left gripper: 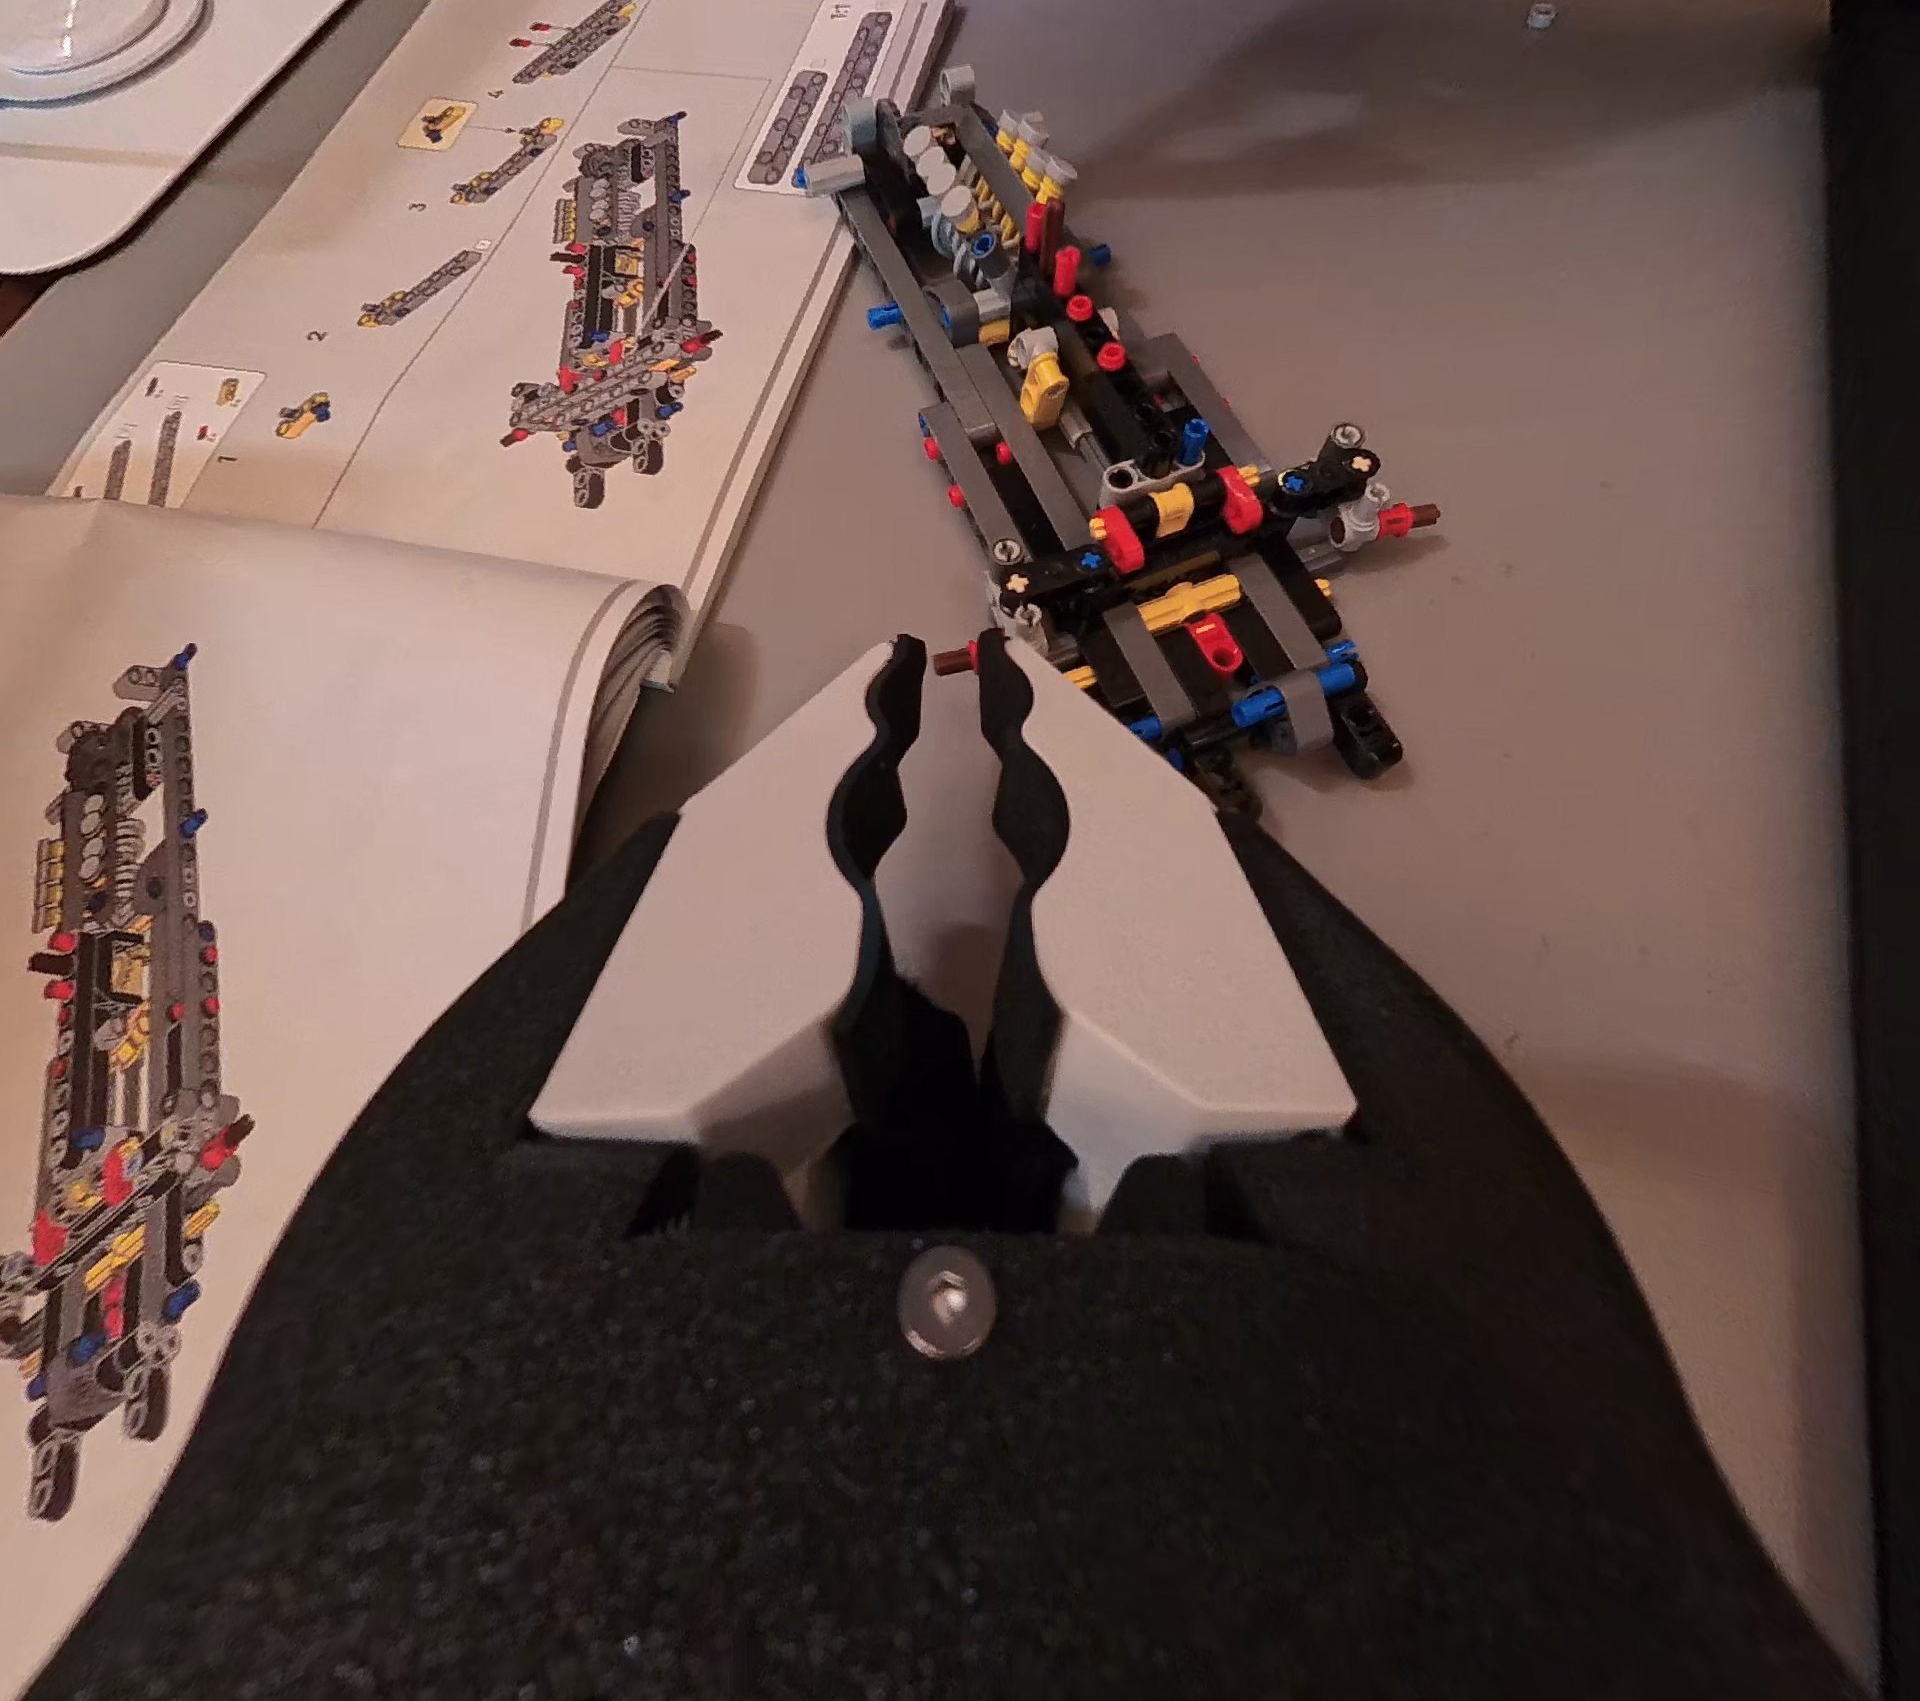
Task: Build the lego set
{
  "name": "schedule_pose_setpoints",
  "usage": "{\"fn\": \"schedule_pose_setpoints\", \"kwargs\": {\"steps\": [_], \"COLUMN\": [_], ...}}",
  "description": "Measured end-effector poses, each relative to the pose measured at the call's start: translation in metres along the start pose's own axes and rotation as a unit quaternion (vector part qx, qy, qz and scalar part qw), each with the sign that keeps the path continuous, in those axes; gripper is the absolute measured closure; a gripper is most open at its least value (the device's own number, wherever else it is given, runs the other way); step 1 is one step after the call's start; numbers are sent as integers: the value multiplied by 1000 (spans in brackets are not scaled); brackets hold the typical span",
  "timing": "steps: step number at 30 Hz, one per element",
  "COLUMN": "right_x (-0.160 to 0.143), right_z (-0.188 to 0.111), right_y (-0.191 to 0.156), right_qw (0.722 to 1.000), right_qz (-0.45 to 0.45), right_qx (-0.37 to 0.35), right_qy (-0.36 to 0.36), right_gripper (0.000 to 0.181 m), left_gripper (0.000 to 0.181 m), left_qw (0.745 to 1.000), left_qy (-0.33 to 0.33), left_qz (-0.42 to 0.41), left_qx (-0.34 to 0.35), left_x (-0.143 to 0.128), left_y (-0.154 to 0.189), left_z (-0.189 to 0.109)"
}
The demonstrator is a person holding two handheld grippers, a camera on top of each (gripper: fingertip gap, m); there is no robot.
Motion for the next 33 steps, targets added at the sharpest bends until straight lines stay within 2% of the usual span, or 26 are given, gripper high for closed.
{"fn": "schedule_pose_setpoints", "kwargs": {"steps": [3, 6, 11, 16, 19, 21, 25, 29, 33], "right_x": [23, 32, 26, 5, -17, -25, -28, -39, -42], "right_z": [-3, 1, 1, -10, -9, -7, -5, -1, 2], "right_y": [-10, -25, -51, -96, -128, -143, -160, -158, -159], "right_qw": [997, 994, 992, 989, 992, 993, 991, 995, 994], "right_qz": [-33, -33, 11, 86, 85, 81, 120, 71, 75], "right_qx": [6, 26, 38, 44, 46, 47, 54, 36, 44], "right_qy": [67, 102, 121, 114, 82, 65, 18, -53, -68], "right_gripper": [175, 174, 175, 175, 175, 175, 175, 175, 175], "left_gripper": [173, 174, 175, 167, 160, 156, 152, 144, 143], "left_qw": [1000, 1000, 996, 973, 944, 931, 932, 920, 917], "left_qy": [4, 7, 23, 66, 86, 83, 50, 39, 38], "left_qz": [-1, -16, -84, -221, -317, -351, -356, -388, -394], "left_qx": [12, 24, 32, -12, -41, -50, -36, -41, -44], "left_x": [2, 1, 0, 11, 16, 14, 4, 0, 0], "left_y": [-5, -12, -26, -25, -22, -21, -18, -13, -9], "left_z": [-2, -5, -10, -15, -13, -11, -5, 1, 4]}}
Point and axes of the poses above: each gripper's, where its closed fingertips meet, z out along the fingers, x out of its top, y = z × x across the jaws, the point moved 2 cm from there along -z, back along the fingers, and after that the axes turned 13 degrees about y, right-handed, at the moved point
